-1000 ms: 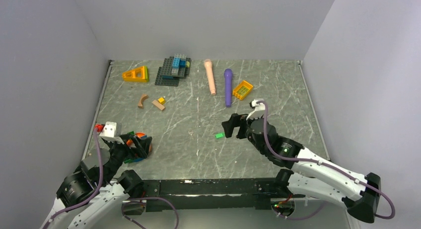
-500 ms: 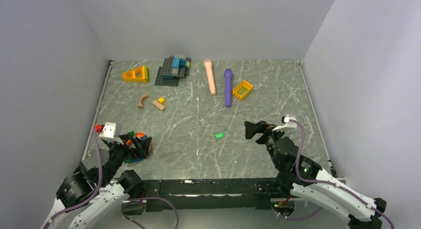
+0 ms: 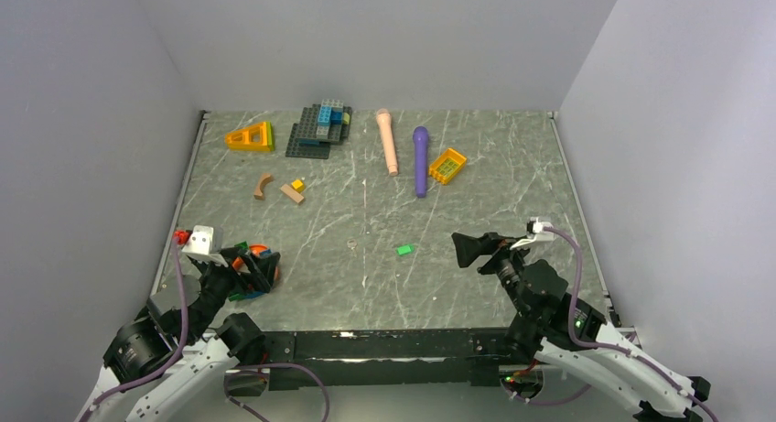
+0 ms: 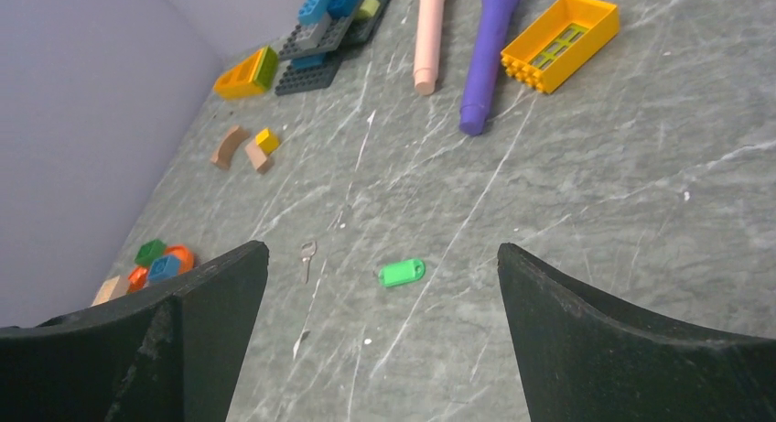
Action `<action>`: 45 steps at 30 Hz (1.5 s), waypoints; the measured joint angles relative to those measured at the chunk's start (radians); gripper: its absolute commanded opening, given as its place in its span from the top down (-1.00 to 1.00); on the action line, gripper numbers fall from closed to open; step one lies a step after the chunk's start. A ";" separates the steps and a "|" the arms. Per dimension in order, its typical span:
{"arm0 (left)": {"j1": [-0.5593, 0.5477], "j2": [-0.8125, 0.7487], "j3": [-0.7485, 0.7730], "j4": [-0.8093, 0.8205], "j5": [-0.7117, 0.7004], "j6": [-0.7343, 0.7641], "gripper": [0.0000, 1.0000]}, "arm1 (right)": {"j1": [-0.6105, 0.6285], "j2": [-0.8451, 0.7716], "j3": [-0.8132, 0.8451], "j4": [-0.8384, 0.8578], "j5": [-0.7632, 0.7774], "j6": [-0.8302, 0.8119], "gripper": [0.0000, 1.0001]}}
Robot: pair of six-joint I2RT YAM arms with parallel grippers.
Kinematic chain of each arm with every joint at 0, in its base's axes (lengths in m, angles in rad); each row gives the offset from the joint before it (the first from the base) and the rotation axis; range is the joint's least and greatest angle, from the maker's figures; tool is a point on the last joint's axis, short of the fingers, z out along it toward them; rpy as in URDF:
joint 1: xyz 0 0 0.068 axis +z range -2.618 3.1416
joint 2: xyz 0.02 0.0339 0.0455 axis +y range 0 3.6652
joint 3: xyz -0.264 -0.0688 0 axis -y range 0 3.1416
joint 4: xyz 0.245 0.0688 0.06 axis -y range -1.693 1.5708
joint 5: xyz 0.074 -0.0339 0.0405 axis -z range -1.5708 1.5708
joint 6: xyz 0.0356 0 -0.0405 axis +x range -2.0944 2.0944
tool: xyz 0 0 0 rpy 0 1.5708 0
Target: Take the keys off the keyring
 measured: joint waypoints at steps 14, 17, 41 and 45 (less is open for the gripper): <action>0.000 -0.005 0.000 0.001 0.001 0.000 -0.99 | 0.000 -0.116 0.022 -0.096 -0.058 0.026 -1.00; 0.000 -0.005 0.000 0.001 0.001 0.000 -0.99 | 0.000 -0.114 0.031 -0.114 -0.059 0.028 -1.00; 0.000 -0.005 0.000 0.001 0.002 0.005 -0.99 | -0.001 -0.037 0.060 -0.085 -0.418 -0.098 -1.00; 0.000 -0.005 0.000 0.001 0.002 0.005 -0.99 | -0.001 -0.033 0.060 -0.083 -0.422 -0.099 -1.00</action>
